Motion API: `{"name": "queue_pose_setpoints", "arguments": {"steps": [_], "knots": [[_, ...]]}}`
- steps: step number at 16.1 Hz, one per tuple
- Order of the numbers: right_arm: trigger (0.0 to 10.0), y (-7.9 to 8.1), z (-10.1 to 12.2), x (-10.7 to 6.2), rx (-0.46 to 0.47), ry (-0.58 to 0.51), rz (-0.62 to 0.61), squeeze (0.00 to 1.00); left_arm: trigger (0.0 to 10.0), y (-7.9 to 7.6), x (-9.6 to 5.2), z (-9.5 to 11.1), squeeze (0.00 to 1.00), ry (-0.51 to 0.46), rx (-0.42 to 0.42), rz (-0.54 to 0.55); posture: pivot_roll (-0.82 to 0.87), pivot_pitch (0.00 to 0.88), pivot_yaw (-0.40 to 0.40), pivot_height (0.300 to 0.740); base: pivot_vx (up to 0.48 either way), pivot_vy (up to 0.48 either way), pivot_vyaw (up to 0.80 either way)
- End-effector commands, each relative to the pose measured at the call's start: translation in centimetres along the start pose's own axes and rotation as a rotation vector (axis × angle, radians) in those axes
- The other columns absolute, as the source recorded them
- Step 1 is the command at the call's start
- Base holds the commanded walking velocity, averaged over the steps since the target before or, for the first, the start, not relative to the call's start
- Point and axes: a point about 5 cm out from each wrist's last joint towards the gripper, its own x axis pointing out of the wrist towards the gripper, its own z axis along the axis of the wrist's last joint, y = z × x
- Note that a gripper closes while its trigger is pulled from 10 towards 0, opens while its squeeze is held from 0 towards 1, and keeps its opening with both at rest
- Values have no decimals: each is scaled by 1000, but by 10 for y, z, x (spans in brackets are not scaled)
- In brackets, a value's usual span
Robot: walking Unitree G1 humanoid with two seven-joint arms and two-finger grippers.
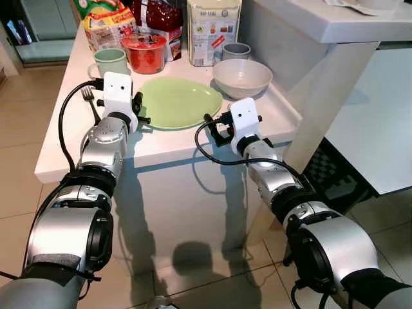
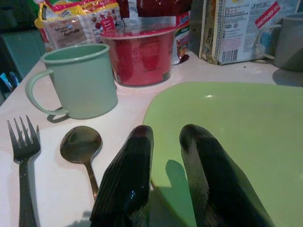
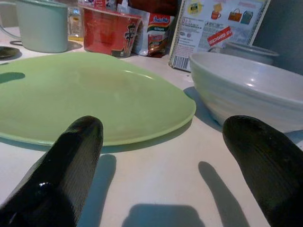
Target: Setting the table
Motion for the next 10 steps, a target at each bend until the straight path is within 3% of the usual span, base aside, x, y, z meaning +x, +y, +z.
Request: {"name": "queue_pose_setpoints", "arguments": {"steps": [1, 10], "knots": [[10000, -4, 3, 1, -8, -5, -9, 0, 10000, -1, 1, 1, 0, 6, 17, -14, 122, 0, -16, 740, 0, 0, 0], [10000, -4, 3, 1, -9, -7, -9, 0, 10000, -5, 0, -5, 0, 34, 15, -50, 122, 0, -14, 740, 0, 0, 0]]}}
